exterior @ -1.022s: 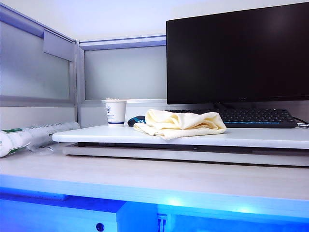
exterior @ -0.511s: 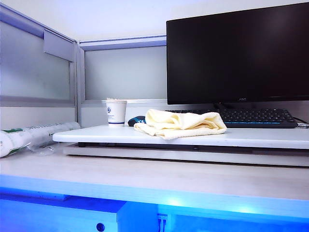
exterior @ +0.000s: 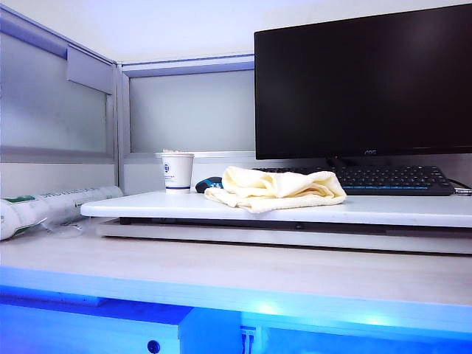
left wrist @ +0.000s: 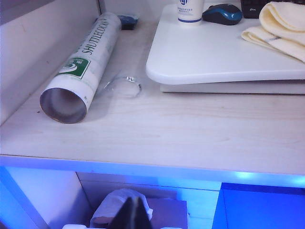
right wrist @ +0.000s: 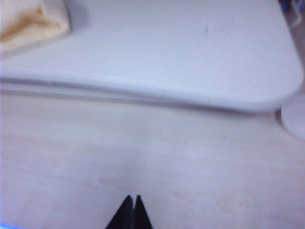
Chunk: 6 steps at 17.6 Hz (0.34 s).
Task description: Wipe the tabletop with a clean cloth to remove dust and stains.
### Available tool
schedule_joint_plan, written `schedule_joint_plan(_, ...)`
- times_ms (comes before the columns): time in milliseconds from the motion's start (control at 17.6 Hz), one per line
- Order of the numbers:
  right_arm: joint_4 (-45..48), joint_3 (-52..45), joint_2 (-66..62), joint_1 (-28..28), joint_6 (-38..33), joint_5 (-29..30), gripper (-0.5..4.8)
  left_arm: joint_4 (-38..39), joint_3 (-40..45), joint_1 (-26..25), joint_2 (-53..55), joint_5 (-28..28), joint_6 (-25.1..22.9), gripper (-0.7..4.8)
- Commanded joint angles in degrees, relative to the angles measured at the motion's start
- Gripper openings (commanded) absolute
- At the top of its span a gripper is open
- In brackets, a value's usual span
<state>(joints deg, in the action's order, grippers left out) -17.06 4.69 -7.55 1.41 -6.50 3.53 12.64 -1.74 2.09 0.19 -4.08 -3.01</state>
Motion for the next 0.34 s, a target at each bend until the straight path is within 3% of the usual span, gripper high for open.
schedule_joint_plan(57, 0.2, -2.1, -0.7, -0.1, 0.7, -2.5, -0.08, 1.1, 0.1, 0.0, 0.0, 0.3, 0.0, -0.06)
schedule_joint_plan(341, 0.5, -2.1, -0.7, -0.1, 0.7, -2.3, -0.01, 1.1, 0.1, 0.0, 0.0, 0.2, 0.0, -0.06)
